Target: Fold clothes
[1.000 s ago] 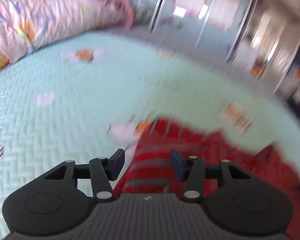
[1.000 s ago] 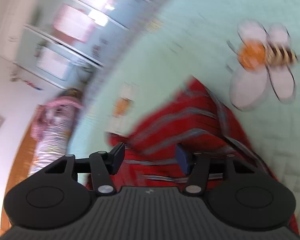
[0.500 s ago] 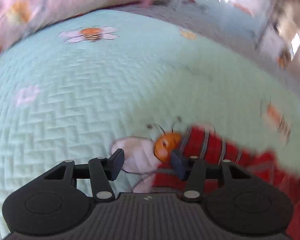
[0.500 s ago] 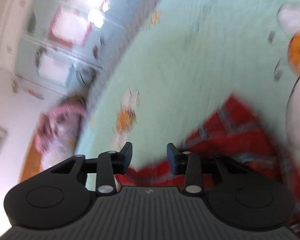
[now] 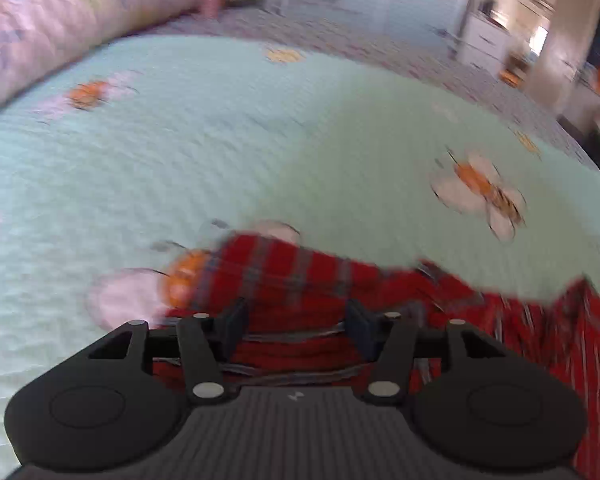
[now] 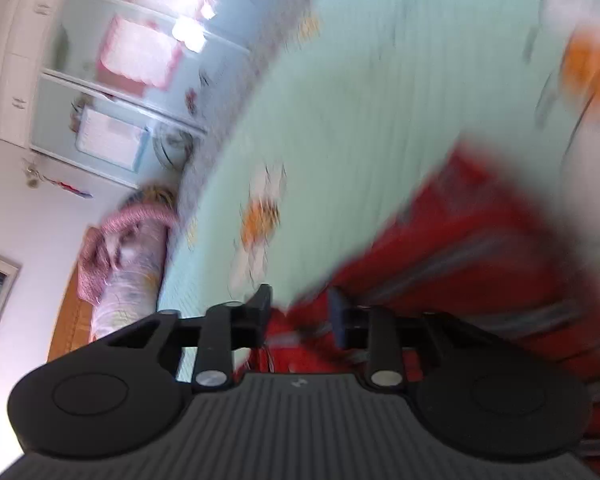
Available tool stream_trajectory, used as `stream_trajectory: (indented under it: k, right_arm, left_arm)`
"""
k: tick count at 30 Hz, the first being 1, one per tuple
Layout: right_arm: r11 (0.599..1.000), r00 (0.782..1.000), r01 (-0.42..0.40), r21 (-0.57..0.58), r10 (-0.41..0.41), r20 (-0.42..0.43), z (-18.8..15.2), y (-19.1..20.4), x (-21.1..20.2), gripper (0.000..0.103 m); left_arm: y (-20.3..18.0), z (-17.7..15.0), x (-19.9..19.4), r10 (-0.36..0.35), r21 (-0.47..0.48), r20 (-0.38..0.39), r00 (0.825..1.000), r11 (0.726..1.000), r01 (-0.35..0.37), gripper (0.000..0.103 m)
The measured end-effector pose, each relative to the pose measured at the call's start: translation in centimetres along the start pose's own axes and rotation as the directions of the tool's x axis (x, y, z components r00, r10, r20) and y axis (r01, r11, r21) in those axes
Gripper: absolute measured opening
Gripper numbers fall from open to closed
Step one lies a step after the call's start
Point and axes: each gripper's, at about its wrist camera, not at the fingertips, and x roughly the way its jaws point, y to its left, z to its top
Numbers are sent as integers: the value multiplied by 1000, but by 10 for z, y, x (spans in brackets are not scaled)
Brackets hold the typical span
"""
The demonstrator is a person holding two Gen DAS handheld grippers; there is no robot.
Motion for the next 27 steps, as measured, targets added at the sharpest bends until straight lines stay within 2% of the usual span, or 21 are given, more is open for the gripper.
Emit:
stream_trajectory:
  k: [1, 2, 3, 5, 8, 10, 12, 13, 15, 17, 19, 20, 21, 23, 26, 27]
  right_arm:
    - [998, 1000, -11, -55, 13, 24, 5, 1, -26, 55]
    - [996, 998, -16, -93, 21, 52, 7, 0, -50, 70]
    - [994, 996, -12, -108, 21, 82, 5, -7, -75, 79]
    - [997, 993, -2, -76, 10, 116, 5, -28, -115, 80]
    - [1000, 993, 9, -3, -9, 114, -10, -70, -167, 80]
    - [999, 993, 8, 41, -13, 115, -29, -77, -171, 80]
    - [996, 993, 5, 91, -16, 121, -46, -85, -173, 81]
    - [993, 992, -15, 116, 0, 123, -55, -88, -181, 81]
    - [993, 994, -52, 106, 41, 104, -72, -73, -169, 81]
    - [999, 997, -49, -15, 50, 51, -84, -43, -165, 81]
    - [984, 1000, -9, -178, 11, 8, -102, -2, -159, 81]
    - [972, 1000, 13, -233, -16, -14, -109, 16, -151, 81]
    - [966, 998, 27, -256, -39, -43, -117, 35, -140, 81]
    - [958, 993, 33, -285, -64, -100, -130, 68, -116, 81]
    - [943, 982, -17, -331, -47, -185, -150, 122, -74, 83]
    - [932, 972, 18, -361, -101, -211, -159, 145, -55, 84]
  left_arm:
    - [0, -1, -15, -19, 1, 25, 1000, 1000, 19, 56]
    - [-2, -5, -33, -47, 9, 52, 998, 999, 47, 56]
    - [-8, -11, -51, -68, 24, 75, 995, 998, 66, 57]
    - [-30, -32, -85, -100, 75, 108, 989, 993, 92, 57]
    - [-71, -82, -125, -192, 163, 119, 974, 972, 172, 57]
    - [-94, -115, -149, -234, 213, 128, 964, 955, 204, 57]
    - [-102, -142, -168, -257, 215, 135, 957, 950, 225, 57]
    - [-98, -151, -176, -261, 186, 138, 955, 954, 234, 57]
    - [-72, -161, -187, -252, 62, 148, 956, 967, 245, 57]
    - [-35, -162, -194, -203, -103, 160, 966, 970, 221, 57]
    - [8, -164, -197, -139, -274, 152, 979, 945, 177, 58]
    - [29, -167, -198, -117, -369, 140, 983, 915, 161, 58]
    - [52, -173, -199, -105, -477, 125, 987, 865, 153, 58]
    - [90, -187, -197, -106, -648, 97, 990, 748, 143, 59]
    - [129, -210, -187, -164, -806, 75, 984, 571, 156, 59]
    - [136, -214, -184, -184, -830, 82, 980, 531, 169, 59]
